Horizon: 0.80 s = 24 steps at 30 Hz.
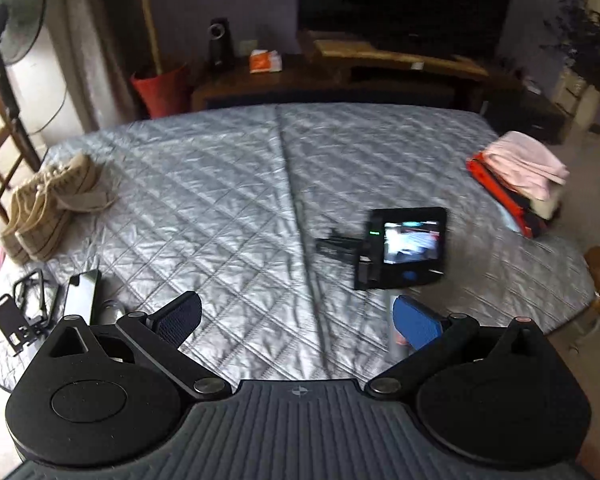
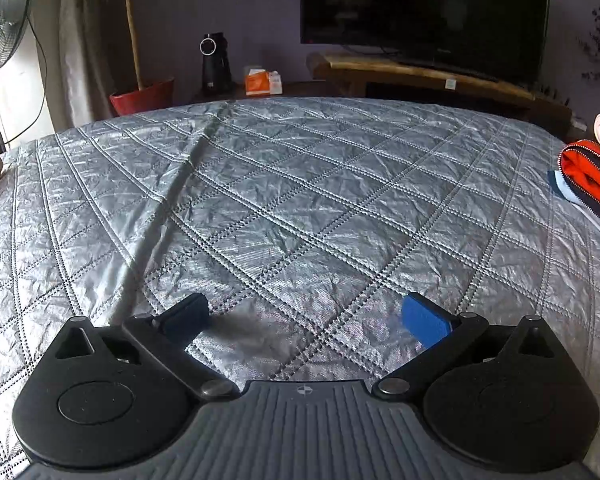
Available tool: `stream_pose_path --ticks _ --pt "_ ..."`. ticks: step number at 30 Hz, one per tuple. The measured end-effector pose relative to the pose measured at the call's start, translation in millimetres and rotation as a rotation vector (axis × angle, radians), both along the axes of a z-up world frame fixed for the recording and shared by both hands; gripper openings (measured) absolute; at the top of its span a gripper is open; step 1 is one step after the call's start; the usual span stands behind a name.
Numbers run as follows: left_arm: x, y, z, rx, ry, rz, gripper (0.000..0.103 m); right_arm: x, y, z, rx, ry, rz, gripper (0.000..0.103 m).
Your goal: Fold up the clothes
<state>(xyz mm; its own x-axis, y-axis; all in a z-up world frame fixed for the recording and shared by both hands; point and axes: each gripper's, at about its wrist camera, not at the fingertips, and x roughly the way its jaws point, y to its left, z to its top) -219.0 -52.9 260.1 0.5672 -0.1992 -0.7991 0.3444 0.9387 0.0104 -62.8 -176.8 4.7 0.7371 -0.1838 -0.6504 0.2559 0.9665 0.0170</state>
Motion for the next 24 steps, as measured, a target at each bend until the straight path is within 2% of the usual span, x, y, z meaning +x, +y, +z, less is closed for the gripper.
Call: stream_pose_path --ticks 11,24 --pt "-44 -6 33 -0.012 -0.049 -0.023 0.103 1 -1 0 0.000 0.000 0.003 0.103" --pt "-58 0 46 -0.044 -0.049 -0.012 0.103 1 0 0 0.000 -0.001 0.004 0.103"
